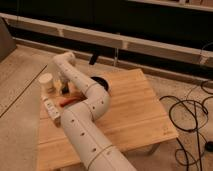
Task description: Place the eraser on the white sponge
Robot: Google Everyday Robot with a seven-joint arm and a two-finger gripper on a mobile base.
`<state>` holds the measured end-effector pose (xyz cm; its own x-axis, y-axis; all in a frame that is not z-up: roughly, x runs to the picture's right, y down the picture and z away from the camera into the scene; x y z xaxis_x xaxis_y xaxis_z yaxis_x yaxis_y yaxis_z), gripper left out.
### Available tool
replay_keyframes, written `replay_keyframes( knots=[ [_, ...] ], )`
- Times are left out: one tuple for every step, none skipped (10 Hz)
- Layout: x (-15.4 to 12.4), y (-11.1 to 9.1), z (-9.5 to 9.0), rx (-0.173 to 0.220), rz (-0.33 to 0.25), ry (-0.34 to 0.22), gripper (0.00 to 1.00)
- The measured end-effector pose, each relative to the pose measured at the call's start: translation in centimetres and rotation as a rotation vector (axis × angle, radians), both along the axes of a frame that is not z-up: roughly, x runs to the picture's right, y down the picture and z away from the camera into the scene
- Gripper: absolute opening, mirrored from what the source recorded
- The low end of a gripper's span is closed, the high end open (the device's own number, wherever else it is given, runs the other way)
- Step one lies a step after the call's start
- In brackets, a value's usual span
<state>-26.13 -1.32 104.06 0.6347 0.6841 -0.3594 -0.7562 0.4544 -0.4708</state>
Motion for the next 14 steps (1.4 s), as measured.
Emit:
replay_keyframes(
  knots=[
    [-0.07,-0.04,-0.01,0.001,0.001,-0.002,0.78],
    [-0.15,0.02,0.0,0.0,0.001,-0.003,0.78],
    [-0.09,0.13,-0.01,-0.003,-0.002,-0.002,0.74],
    [-0.1,0.45,-0.21,-0.015,-0.014,-0.009,0.58],
    [-0.15,0.56,-0.33,-0.02,-0.019,-0.016,0.49],
    [-0.1,0.68,-0.41,-0.025,-0.023,-0.018,0.41],
    [0.04,0.75,-0.53,-0.031,-0.025,-0.02,0.26],
    [0.14,0.72,-0.57,-0.032,-0.026,-0.021,0.16],
    [0.1,0.74,-0.61,-0.034,-0.027,-0.022,0.06],
    [0.03,0.72,-0.65,-0.034,-0.027,-0.025,0.01],
    [-0.1,0.64,-0.69,-0.031,-0.028,-0.031,0.0],
    [-0.24,0.61,-0.71,-0.03,-0.029,-0.037,0.0],
    [-0.42,0.45,-0.75,-0.026,-0.027,-0.044,0.0],
    [-0.51,0.23,-0.82,-0.021,-0.024,-0.046,0.0]
  ],
)
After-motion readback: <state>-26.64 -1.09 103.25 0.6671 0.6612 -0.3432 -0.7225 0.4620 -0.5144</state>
